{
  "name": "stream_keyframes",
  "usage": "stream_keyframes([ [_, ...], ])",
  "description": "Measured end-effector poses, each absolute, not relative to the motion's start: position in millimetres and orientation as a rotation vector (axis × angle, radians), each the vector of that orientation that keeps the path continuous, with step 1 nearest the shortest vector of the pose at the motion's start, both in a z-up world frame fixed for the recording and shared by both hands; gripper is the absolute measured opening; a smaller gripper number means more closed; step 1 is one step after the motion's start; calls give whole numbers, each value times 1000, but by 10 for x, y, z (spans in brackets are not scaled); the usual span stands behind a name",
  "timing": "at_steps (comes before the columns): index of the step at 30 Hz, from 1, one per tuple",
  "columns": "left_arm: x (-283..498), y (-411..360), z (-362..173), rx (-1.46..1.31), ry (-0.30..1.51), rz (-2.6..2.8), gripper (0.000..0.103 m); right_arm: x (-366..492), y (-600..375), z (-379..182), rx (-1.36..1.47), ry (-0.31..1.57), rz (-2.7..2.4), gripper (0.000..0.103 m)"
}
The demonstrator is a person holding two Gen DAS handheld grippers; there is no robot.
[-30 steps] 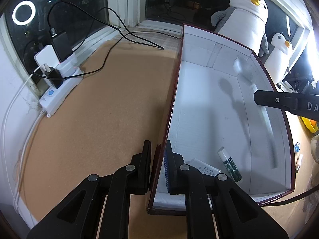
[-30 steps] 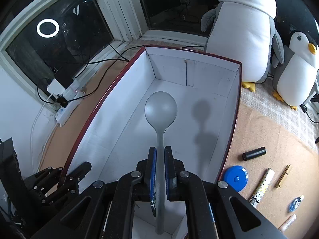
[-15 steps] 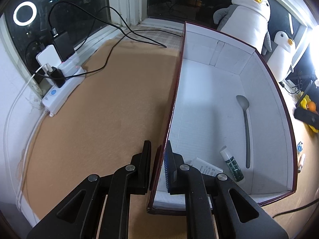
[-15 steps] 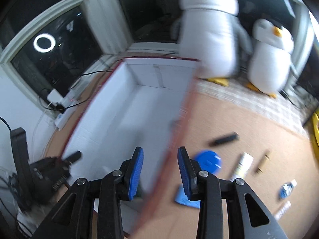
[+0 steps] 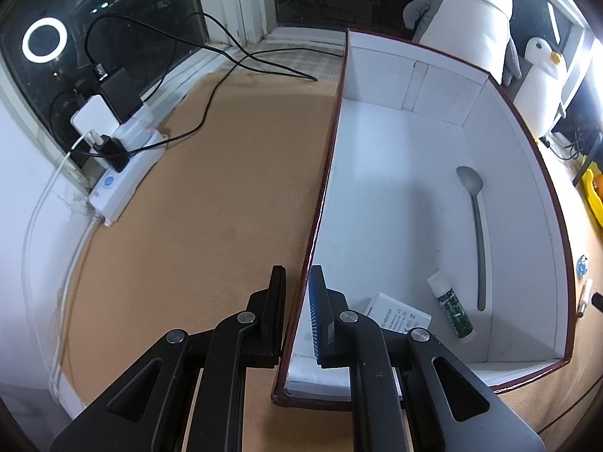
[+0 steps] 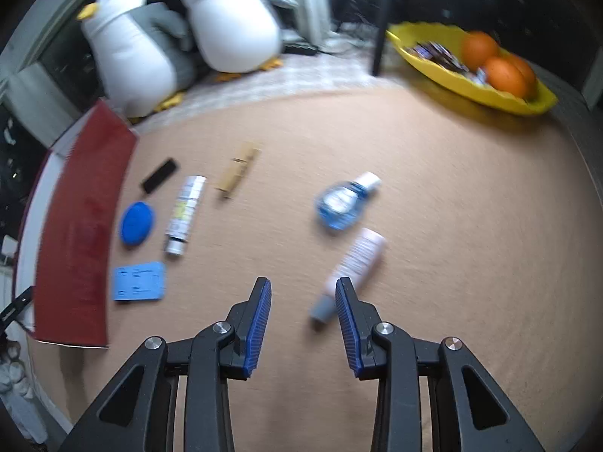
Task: Organize rigid objects
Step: 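Grasp the pink lotion tube with the right gripper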
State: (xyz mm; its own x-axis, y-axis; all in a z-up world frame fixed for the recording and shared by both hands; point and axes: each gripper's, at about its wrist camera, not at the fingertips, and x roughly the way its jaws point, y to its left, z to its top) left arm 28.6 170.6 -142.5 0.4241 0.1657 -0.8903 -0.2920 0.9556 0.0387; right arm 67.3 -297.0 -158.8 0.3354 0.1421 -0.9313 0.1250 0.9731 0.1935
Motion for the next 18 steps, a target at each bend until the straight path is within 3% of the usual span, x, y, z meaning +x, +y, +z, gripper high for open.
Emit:
stream_keyframes([
  [18,389,1585,-1450,-55,1156,360,11,913,-3197,-1921,286,1281,58,32],
])
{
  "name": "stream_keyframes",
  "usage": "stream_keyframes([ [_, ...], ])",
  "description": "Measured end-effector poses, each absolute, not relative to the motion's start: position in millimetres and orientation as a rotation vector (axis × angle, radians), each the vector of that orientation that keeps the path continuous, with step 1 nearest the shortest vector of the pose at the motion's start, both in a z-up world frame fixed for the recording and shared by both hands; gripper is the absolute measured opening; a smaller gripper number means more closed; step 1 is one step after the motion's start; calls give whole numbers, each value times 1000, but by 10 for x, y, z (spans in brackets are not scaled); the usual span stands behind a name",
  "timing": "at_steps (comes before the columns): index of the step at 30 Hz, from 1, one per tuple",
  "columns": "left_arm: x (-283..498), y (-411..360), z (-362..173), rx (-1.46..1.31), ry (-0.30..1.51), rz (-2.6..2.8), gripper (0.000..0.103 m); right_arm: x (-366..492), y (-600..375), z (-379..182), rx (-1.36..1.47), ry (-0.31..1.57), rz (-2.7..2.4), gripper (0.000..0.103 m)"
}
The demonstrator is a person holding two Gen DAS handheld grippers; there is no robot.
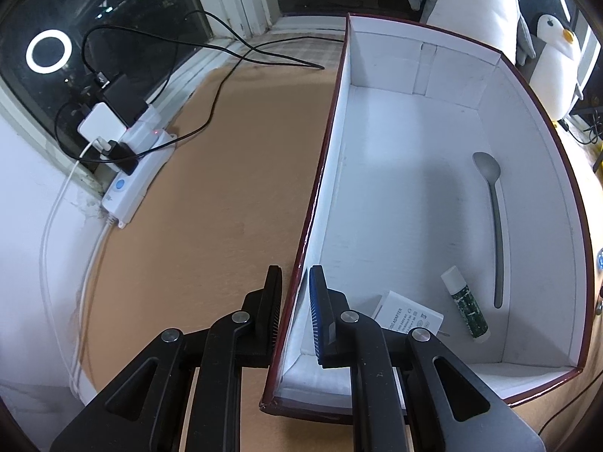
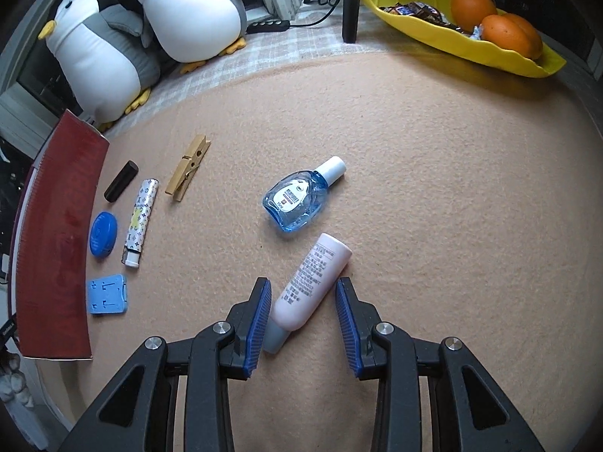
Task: Organize rigid objects
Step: 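Grasp the pink lotion tube with the right gripper, then carry the lotion tube into the box and release it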
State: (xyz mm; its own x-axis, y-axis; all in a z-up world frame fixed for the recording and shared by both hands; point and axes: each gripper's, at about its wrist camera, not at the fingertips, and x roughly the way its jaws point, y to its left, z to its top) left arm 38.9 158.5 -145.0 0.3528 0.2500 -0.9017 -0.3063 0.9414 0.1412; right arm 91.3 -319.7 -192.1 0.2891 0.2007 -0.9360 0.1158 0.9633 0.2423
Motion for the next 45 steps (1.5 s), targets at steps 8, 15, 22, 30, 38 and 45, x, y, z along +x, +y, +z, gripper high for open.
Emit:
stream_keyframes([
  [8,403,1567,-1458,-52,1160,376,11,960,-3214,-1930,214,1293,83,18],
  [15,396,1581,-1461,-61,1154,370,11,905,-3195,-1888,192,1272,86,18],
  [22,378,1613,-1456,-81,1142,349,11,845,-3020,-1586,190,1213,133,18],
  [30,340,1657,-1423,-129,1113,315,11,883,-2373,-1029,134,1121,272,18],
  [38,284,1767,-1431,-198,1085,290,11,941,-1509,-668,51,1071,425,18],
  [45,234,1824,-1435,-234,1071,254,11,985,-922,-568,-4,1056,509,18],
])
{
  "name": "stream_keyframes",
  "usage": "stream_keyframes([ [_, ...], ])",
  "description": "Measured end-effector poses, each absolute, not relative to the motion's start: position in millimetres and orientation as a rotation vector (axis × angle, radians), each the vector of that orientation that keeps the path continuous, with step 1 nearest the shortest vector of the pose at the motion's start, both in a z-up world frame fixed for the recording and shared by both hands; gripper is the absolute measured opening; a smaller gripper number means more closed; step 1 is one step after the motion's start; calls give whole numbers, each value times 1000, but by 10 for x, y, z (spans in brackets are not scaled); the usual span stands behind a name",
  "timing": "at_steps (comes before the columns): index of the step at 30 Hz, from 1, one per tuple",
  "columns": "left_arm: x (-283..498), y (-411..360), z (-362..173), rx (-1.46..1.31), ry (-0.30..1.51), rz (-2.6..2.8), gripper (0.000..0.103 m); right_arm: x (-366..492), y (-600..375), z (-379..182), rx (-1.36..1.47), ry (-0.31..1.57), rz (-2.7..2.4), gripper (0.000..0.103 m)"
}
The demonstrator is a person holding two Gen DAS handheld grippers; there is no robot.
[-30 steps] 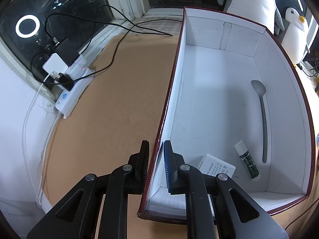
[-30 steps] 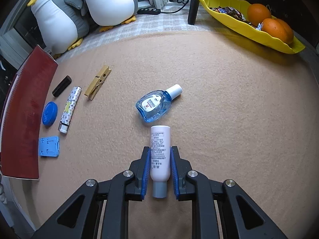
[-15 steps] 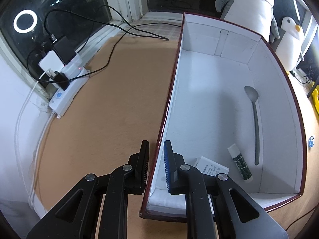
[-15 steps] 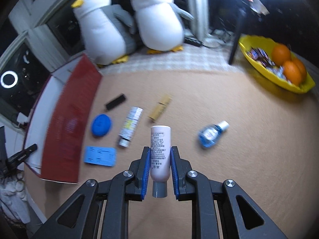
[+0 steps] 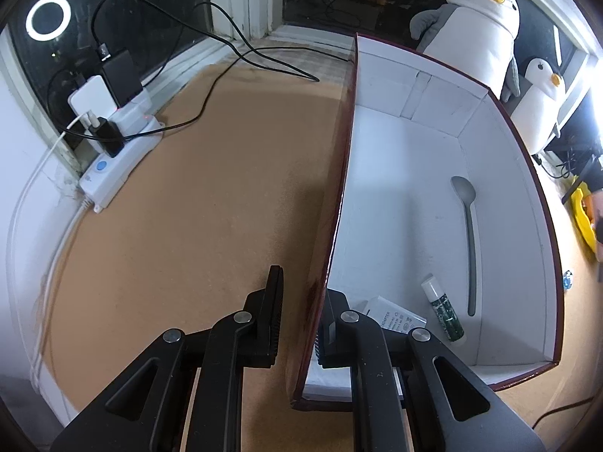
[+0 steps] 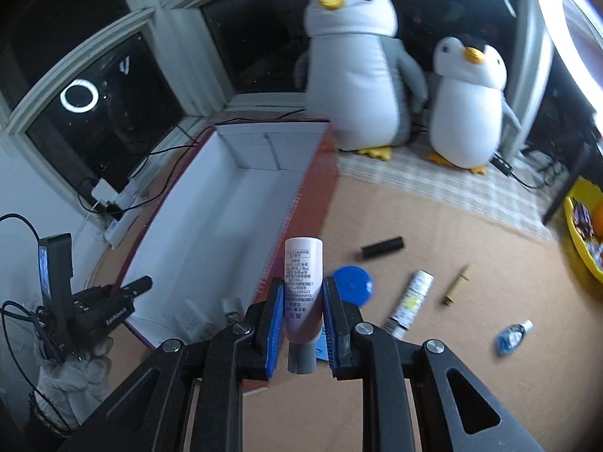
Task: Organize rigid objects
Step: 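Carry the lotion tube into the box and release it, then move the right gripper to the blue round tape measure and grasp it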
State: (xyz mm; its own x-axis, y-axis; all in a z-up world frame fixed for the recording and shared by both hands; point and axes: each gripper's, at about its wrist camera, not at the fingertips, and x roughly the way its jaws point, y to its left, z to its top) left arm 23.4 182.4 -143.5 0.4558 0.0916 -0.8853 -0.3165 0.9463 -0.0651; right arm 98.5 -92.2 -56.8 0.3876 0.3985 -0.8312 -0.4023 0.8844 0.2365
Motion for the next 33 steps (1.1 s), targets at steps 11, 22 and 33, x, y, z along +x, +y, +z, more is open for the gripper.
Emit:
stream_keyframes([
  [11,223,1858,-1447,-264,1052,220,11,1179,-235,-686,-59,1095,577,18],
  [22,231,1894,-1469,-282,1050,206,12,1257,177,-907,-133,1124,610,18],
  [33,234,1862,-1450,-265,1058,222,12,1209,-22,-726,-102,1071,623,36],
])
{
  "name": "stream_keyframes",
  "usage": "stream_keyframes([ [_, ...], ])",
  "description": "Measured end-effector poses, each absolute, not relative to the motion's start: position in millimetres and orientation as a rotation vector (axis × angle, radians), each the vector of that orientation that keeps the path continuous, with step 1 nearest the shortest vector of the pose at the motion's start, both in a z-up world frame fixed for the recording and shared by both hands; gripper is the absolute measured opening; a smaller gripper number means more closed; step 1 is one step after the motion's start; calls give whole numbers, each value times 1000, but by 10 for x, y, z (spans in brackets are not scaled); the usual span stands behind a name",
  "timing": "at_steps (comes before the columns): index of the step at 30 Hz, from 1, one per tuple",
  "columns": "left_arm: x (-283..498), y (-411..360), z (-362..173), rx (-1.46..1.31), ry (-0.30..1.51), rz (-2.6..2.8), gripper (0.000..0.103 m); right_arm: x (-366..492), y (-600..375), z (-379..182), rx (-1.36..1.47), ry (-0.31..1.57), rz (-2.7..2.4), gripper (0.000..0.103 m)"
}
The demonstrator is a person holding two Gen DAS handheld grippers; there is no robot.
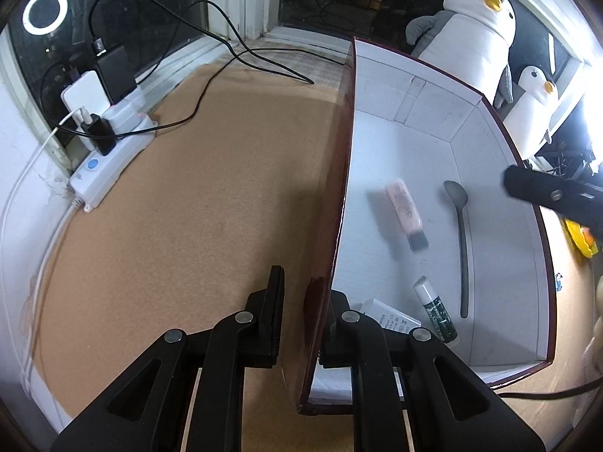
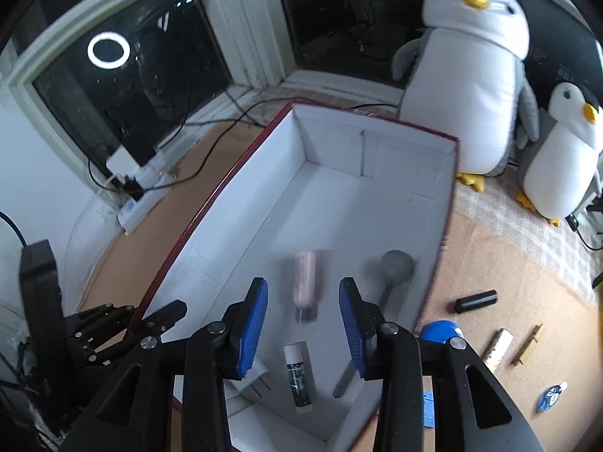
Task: Organize rigid objects
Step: 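Move the right gripper to the blue round tape measure and grasp it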
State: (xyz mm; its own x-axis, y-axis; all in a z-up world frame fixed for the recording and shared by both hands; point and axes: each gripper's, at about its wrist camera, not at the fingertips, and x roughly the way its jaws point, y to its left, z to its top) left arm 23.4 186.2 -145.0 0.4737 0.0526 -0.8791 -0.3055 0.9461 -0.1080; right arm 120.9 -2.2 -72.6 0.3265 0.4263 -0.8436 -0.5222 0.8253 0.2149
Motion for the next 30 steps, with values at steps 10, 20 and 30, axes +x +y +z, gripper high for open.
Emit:
stream_keyframes([
  [10,216,1834,-1397,-251,1062,237,12,1262,-839,-612,-5,1036,539,36],
  [20,237,1715,-1350,-221,1076,249,12,1322,-1373,-1075,-53,1134,507,42],
  [30,211,1671,-1317,-207,1081,283,12,1329,-1226,-1505,-174,1173,546,43],
])
